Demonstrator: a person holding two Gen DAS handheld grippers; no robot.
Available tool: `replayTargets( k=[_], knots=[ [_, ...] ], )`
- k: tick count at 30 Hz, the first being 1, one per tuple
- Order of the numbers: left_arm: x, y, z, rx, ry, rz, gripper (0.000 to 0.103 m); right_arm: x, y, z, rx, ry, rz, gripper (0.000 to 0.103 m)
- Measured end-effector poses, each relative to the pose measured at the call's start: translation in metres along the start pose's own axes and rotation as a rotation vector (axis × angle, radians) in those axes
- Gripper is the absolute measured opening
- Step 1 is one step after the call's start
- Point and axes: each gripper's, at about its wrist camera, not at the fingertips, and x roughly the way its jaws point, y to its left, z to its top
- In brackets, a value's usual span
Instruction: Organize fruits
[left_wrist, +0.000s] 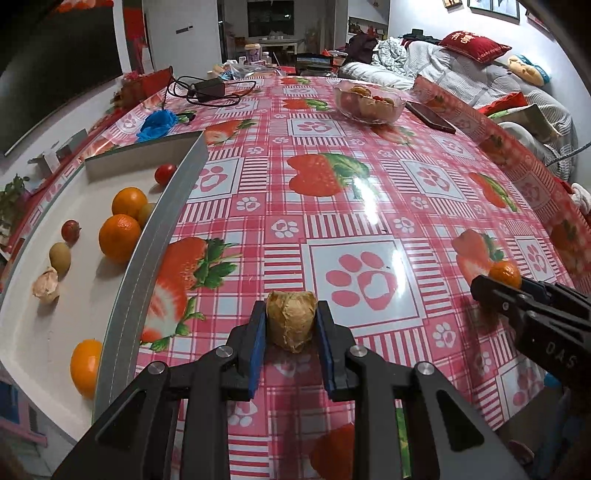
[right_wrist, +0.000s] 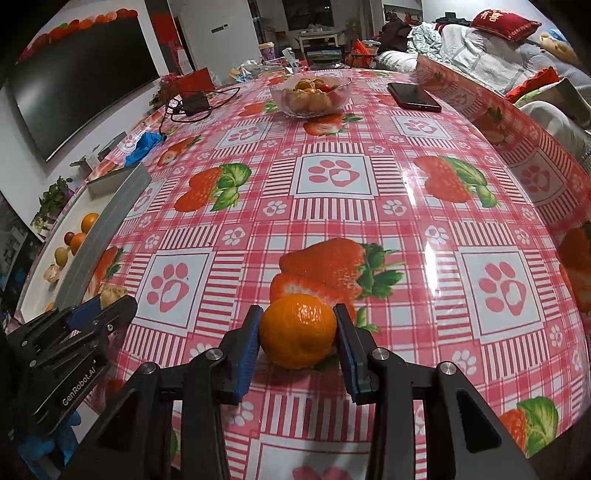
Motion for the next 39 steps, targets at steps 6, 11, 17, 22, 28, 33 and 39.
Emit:
replayTargets(
  k=[6, 11, 17, 22, 28, 33, 39],
  knots=[
    [0.0003, -0.0005, 0.0004, -0.005, 0.002, 0.008, 0.028, -0.0004, -0.0005, -0.0004, -0.001, 0.005, 0.006, 0.04],
    [0.0003, -0.0009, 0.0003, -0.005, 0.002, 0.009, 0.028, -0.0006, 0.0004, -0.0009, -0.006, 0.006, 0.002, 0.04],
    [0.0004, -0.0011, 0.0002, -0.005, 0.001, 0.009, 0.028, -0.0004, 0.0008, -0.0012, -0.007, 0.006, 0.002, 0.04],
    [0.0003, -0.0009, 0.0002, -0.006, 0.001, 0.009, 0.028, -0.0003, 0.0009, -0.0011, -0.007, 0.006, 0.002, 0.04],
    [0.0004, -0.0011, 0.0002, -0.005, 0.001, 0.008, 0.028, -0.0002, 0.0012, -0.0012, -0.008, 0.006, 0.001, 0.04],
    [0.0004, -0.0007, 0.0, -0.005, 0.001, 0.009, 0.028, -0.0001, 0.0014, -0.0011, -0.007, 0.006, 0.001, 0.04],
    [0.0003, -0.001, 0.0, -0.005, 0.001, 0.009, 0.028, -0.0002, 0.0015, -0.0012, -0.008, 0.006, 0.001, 0.04]
  ],
)
